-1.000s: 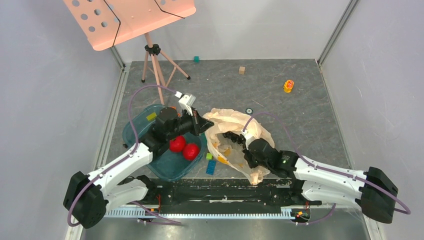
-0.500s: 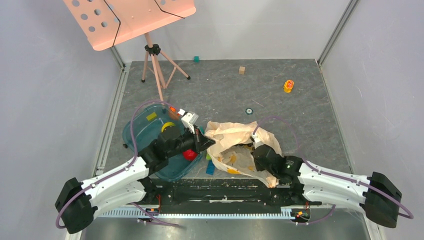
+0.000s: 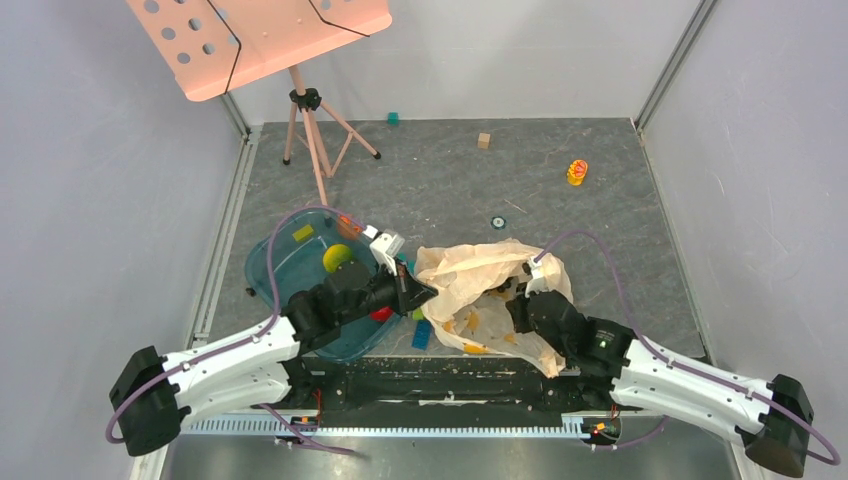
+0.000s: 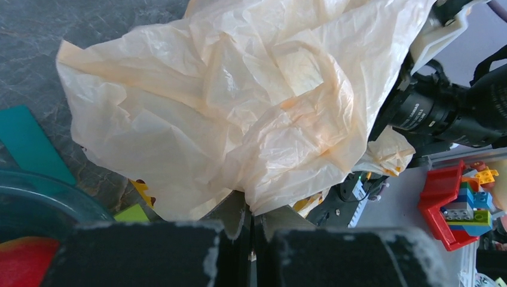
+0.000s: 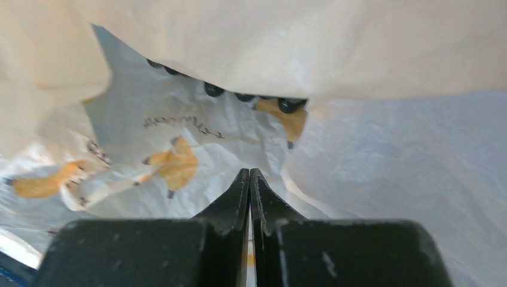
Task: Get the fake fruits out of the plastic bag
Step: Adjust the plastic bag at the center of the board.
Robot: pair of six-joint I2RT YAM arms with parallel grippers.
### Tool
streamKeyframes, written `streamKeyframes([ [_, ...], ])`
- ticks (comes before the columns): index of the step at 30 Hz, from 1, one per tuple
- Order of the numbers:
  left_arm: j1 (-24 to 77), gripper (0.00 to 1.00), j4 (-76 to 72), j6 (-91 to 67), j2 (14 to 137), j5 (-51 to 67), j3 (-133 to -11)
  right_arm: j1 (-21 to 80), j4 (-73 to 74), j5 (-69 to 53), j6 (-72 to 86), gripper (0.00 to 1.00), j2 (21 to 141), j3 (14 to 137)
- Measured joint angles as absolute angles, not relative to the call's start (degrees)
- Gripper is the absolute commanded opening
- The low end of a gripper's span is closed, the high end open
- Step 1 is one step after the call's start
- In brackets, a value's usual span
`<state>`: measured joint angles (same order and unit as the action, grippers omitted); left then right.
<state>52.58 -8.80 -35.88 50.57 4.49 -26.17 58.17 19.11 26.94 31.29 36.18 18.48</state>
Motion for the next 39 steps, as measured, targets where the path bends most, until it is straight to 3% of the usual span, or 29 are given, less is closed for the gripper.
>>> streamKeyframes([
  [12, 57.30, 0.02, -11.40, -36.62, 52.49, -1.58, -26.20, 56.86, 12.58, 24.73, 30.22, 0.01, 43.55, 24.97],
  [25, 57.82, 0.02, -13.17, -39.18, 54.00, -5.93, -27.75, 43.88, 6.90, 15.77, 29.76, 0.02, 52.21, 26.28],
  [33, 58.39, 0.02, -14.09, -39.22, 57.17, -5.87, -28.58, 41.76, 1.10, 8.47, 28.49, 0.00, 54.06, 26.24],
  [39, 58.98, 0.02, -15.09, -39.24, 59.94, -5.50, -29.32, 39.62, 2.52, 9.89, 27.73, 0.00, 57.34, 25.93],
])
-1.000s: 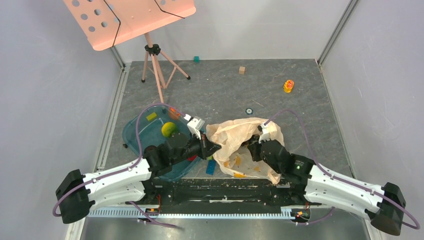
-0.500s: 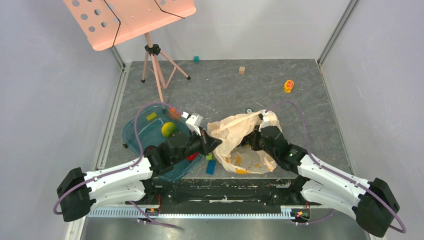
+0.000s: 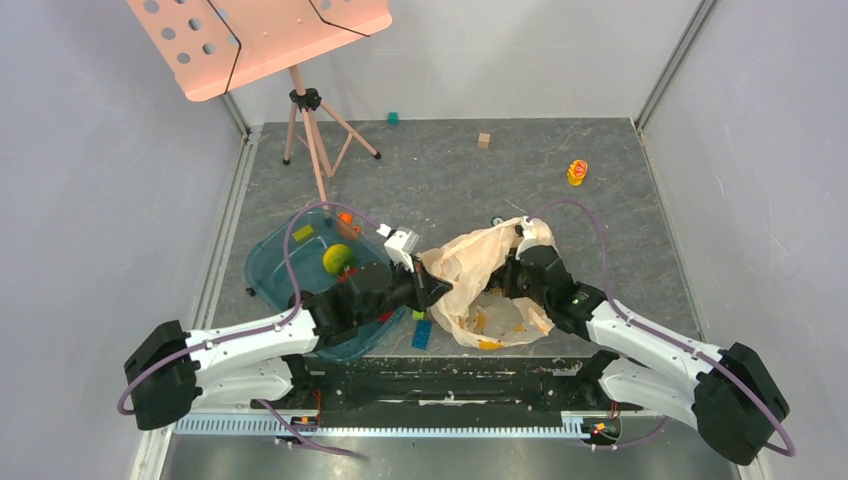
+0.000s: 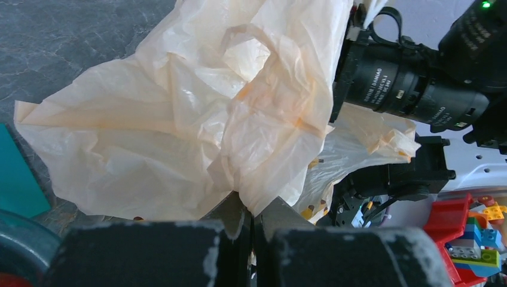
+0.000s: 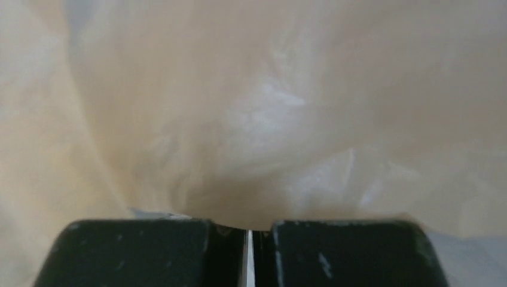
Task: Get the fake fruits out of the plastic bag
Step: Adjust the plastic bag at the center of the board.
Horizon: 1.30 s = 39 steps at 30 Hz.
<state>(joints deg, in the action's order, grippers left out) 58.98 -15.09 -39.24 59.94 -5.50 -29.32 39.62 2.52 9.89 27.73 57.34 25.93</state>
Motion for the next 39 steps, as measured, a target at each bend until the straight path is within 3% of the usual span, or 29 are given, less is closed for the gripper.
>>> streamKeyframes([
  [27, 61.17, 0.02, -17.52, -39.27, 64.95, -5.28, -32.84, 32.01, 12.91, 26.04, 23.16, 0.03, 58.52, 26.24],
  [32, 61.32, 0.02, -17.54, -39.27, 64.95, -5.37, -32.82, 31.64, 9.78, 17.52, 22.96, 0.08, 52.64, 26.24],
  [39, 61.65, 0.02, -17.67, -39.27, 64.95, -5.41, -32.49, 31.59, -2.85, 3.51, 32.58, 0.07, 51.94, 21.50],
])
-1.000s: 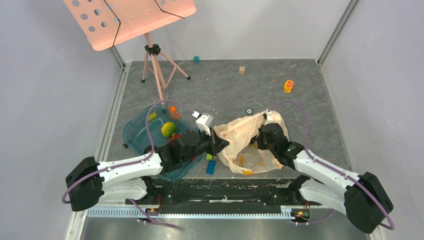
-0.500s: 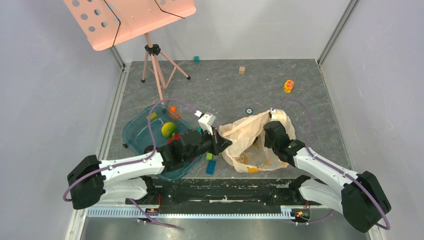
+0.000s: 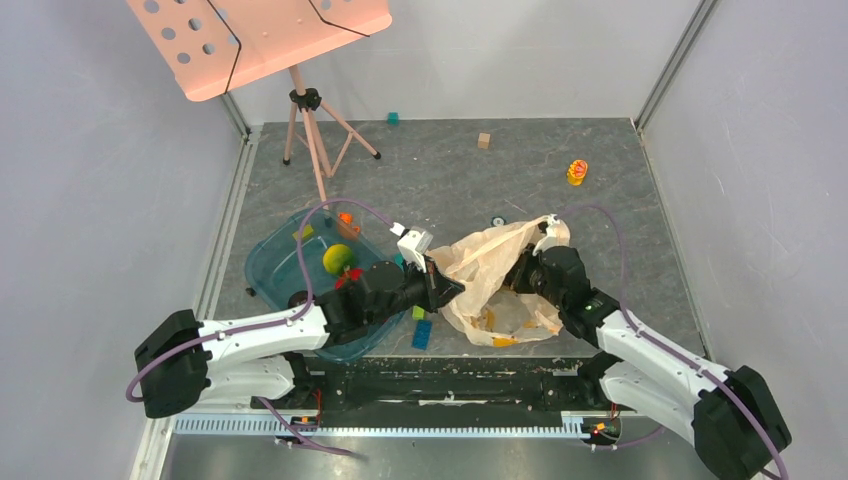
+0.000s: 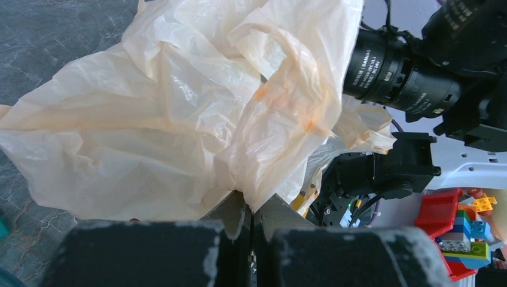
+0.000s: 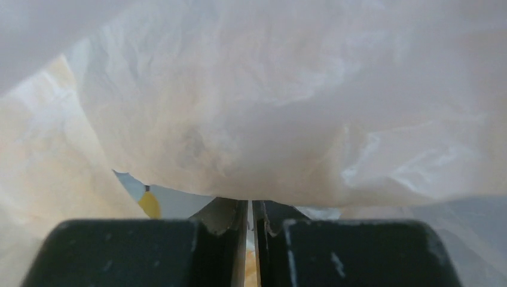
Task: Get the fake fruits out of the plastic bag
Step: Adjust the plastic bag at the center of the board.
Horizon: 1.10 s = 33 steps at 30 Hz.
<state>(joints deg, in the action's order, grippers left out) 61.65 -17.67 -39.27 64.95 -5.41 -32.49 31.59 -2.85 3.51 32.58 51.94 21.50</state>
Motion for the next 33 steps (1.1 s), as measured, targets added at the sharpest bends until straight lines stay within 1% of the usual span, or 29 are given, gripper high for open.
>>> streamKeyframes([
  [5, 61.91, 0.02, -17.69, -39.27, 64.95, -5.41, -32.49, 31.59, -7.90, -0.01, 39.20, 0.08, 55.20, 19.77],
  [7, 61.91, 0.02, -17.69, -39.27, 64.95, -5.41, -32.49, 31.62, -9.04, -0.25, 40.62, 0.12, 56.31, 19.77],
  [9, 61.95, 0.02, -17.72, -39.27, 64.95, -5.41, -32.49, 31.62, -8.88, 0.21, 41.19, 0.14, 56.69, 19.90],
  [12, 62.15, 0.02, -17.76, -39.27, 64.95, -5.41, -32.49, 31.64, -5.91, 2.17, 40.51, 0.15, 56.40, 21.54],
  [15, 62.17, 0.02, -18.00, -39.29, 64.95, -5.54, -32.49, 31.66, -2.11, 4.56, 38.52, 0.13, 53.80, 23.75],
  [18, 62.22, 0.02, -18.35, -39.66, 64.95, -6.02, -32.53, 31.70, 2.66, 6.37, 35.57, 0.13, 48.80, 26.13],
  [21, 62.26, 0.02, -18.33, -39.90, 65.10, -6.61, -33.36, 31.73, 6.35, 5.82, 33.41, 0.13, 43.38, 27.35],
  [24, 62.28, 0.02, -18.04, -40.16, 65.82, -7.33, -34.89, 31.68, 8.21, 3.11, 33.39, 0.13, 41.41, 27.53],
  [26, 62.28, 0.02, -17.67, -40.21, 66.65, -7.42, -35.66, 31.90, 8.82, 0.30, 33.39, 0.18, 41.80, 27.55],
  [31, 62.28, 0.02, -16.51, -40.21, 67.13, -7.51, -36.05, 33.91, 12.27, -3.09, 31.79, 0.38, 44.25, 27.53],
  [33, 62.28, 0.02, -16.01, -40.21, 67.13, -7.66, -36.05, 34.09, 14.79, -3.36, 30.37, 0.42, 44.60, 27.53],
])
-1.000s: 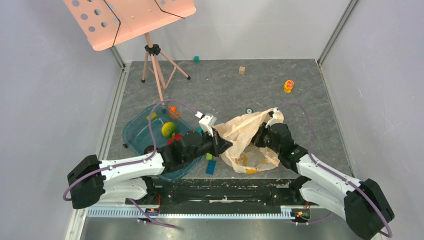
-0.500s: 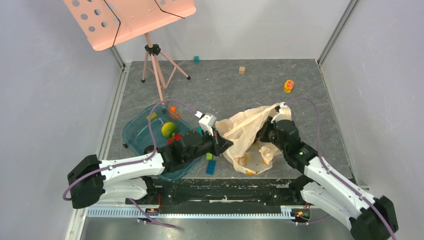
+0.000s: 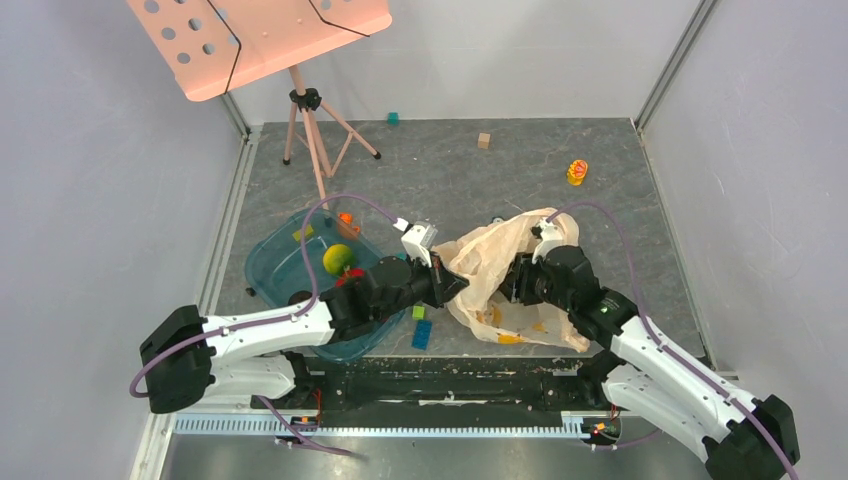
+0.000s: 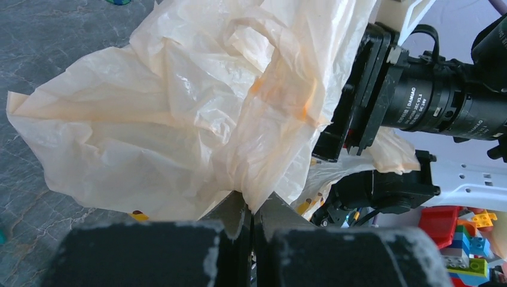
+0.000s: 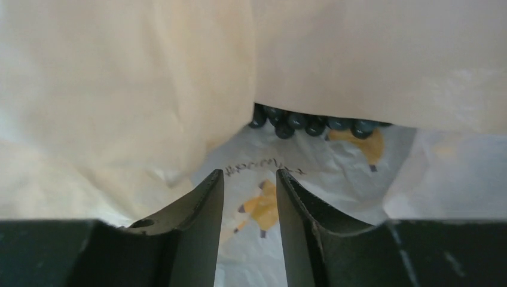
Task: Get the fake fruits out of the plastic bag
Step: Adjust the plastic bag at the center of the board.
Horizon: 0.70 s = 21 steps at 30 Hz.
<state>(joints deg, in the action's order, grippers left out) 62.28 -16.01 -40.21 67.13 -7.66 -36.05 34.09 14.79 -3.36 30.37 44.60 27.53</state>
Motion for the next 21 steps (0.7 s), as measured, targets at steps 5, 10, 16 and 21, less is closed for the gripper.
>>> streamKeyframes([
  [5, 62.28, 0.02, -15.38, -40.21, 67.11, -8.67, -36.05, 34.02, 20.03, -5.34, 25.56, 0.42, 44.45, 27.53],
  [10, 62.28, 0.02, -14.98, -40.25, 67.07, -9.15, -36.05, 34.02, 22.87, -11.14, 21.63, 0.42, 40.97, 28.36],
  [16, 62.28, 0.02, -14.87, -40.29, 67.07, -9.19, -36.05, 34.02, 23.57, -19.29, 18.50, 0.51, 38.00, 36.07],
  [21, 62.28, 0.02, -14.83, -40.34, 67.07, -9.58, -36.05, 34.02, 23.40, -22.63, 17.76, 0.38, 36.71, 40.71],
])
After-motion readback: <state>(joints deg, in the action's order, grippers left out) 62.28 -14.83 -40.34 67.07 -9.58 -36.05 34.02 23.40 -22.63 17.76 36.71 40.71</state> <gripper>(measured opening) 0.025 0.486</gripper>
